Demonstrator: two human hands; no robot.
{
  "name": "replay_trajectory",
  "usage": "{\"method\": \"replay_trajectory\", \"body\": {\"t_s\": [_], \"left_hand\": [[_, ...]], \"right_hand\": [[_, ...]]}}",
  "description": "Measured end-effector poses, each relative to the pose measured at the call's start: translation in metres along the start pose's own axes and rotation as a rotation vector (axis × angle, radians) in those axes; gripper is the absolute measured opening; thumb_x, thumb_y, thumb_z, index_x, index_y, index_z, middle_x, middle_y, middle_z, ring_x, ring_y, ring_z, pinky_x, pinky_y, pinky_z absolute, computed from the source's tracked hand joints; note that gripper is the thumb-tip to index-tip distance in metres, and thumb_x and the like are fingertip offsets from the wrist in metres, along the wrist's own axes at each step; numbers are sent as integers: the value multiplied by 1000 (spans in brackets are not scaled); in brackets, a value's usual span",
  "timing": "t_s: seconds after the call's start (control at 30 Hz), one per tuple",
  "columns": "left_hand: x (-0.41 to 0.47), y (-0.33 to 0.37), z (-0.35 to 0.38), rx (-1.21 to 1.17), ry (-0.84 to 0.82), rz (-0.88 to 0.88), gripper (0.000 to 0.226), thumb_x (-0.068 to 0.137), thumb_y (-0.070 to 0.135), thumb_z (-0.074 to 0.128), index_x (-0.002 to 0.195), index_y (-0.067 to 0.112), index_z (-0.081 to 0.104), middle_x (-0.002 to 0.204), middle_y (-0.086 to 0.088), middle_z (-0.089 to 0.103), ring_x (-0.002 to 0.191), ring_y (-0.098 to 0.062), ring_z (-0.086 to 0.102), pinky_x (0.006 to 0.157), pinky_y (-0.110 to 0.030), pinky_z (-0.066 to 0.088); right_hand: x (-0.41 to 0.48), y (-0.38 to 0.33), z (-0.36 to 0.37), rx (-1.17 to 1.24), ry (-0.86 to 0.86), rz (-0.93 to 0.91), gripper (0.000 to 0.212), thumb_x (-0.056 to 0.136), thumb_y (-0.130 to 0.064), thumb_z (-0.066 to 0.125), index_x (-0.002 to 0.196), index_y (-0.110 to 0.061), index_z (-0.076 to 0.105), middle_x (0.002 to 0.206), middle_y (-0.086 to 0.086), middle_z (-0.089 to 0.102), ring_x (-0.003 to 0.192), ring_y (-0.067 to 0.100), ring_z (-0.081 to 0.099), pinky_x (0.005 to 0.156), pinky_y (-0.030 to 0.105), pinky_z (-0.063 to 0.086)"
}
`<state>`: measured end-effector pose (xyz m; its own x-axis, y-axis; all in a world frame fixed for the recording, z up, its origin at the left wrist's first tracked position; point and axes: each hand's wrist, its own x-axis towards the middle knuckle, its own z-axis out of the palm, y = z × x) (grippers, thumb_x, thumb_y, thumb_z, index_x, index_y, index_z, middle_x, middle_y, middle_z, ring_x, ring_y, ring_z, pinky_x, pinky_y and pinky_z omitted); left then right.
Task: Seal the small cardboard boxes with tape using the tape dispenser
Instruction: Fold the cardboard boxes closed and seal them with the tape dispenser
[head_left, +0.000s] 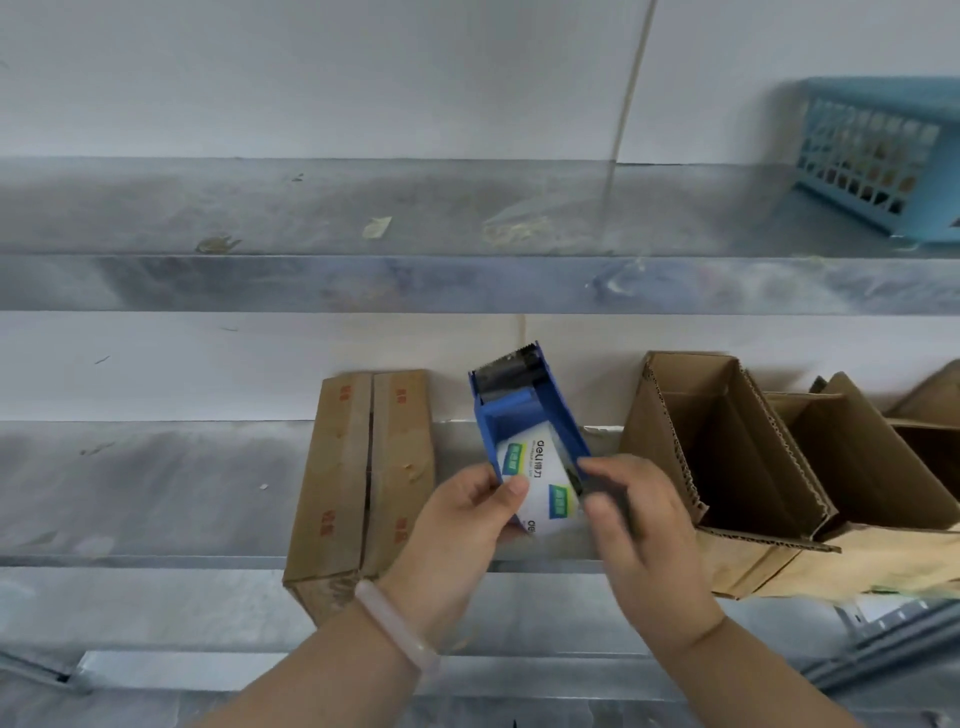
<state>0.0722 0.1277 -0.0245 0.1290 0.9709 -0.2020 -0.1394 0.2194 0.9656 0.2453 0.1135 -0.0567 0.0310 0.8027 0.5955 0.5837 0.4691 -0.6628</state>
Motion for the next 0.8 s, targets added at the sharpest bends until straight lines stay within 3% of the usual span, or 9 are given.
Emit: {"method": "replay_trajectory", "body": {"t_s": [0.07,0.13,0.23,0.3,0.43,0.53,0.6,0.67,0.8], "left_hand": [[-1,3,-7,-61,-79,-7,27,85,24,59,103,5,66,100,-16,73,97,-32,68,88,-43,55],[-1,4,-13,-141,-167,-35,33,81,24,56,107,4,63,101,-16,73,93,-26,69,78,-34,58],[-2,5,-19,-254,-223,-68,37,88,20,50,117,-1,58,109,-19,69,96,-26,69,78,-33,58],[-2,6,-20,-316,-233,-78,39,94,21,50,123,-4,55,117,-24,65,103,-31,66,85,-37,57],[-4,2,-25,-439,-295,-126,44,93,24,53,125,-6,56,126,-29,58,114,-37,61,92,-42,54],[-6,0,-26,-440,-294,-201,42,97,23,47,126,-6,57,127,-28,58,120,-36,57,97,-41,52],[-6,-4,-27,-413,-271,-264,40,98,21,45,126,-5,57,127,-26,60,121,-35,57,99,-42,50],[-6,-6,-32,-329,-242,-287,36,98,18,49,125,-3,59,125,-23,62,119,-33,59,100,-41,49],[-2,3,-39,-267,-125,-208,40,93,21,55,130,4,57,125,-18,63,118,-31,59,102,-42,48]], "right_hand": [[17,-1,-7,152,73,297,28,99,-44,37,116,-40,58,116,-23,57,115,0,51,93,17,42],[35,0,-10,330,2,658,30,102,-45,35,122,-48,56,122,-22,58,119,3,51,99,25,40],[48,-1,-12,783,-143,990,28,102,-29,44,115,-23,68,102,0,74,96,20,70,81,36,57],[44,-10,-12,1107,-258,1123,33,98,-25,44,107,-12,73,107,14,72,96,30,70,79,44,59],[32,-17,-3,1381,-394,1088,45,96,-36,42,121,-7,66,123,22,63,107,37,63,91,51,54],[27,-22,5,1539,-299,1067,42,91,-41,55,102,-6,74,87,14,70,71,23,70,65,38,60],[26,-25,7,1573,-227,999,41,71,-43,81,92,-9,75,69,7,67,61,18,67,59,32,58],[27,-20,6,1512,-252,947,56,46,-41,95,90,-12,76,65,3,62,54,15,60,55,30,55],[34,-15,-6,1268,-456,814,91,48,-37,95,128,-16,58,79,10,65,53,16,58,47,29,51]]}}
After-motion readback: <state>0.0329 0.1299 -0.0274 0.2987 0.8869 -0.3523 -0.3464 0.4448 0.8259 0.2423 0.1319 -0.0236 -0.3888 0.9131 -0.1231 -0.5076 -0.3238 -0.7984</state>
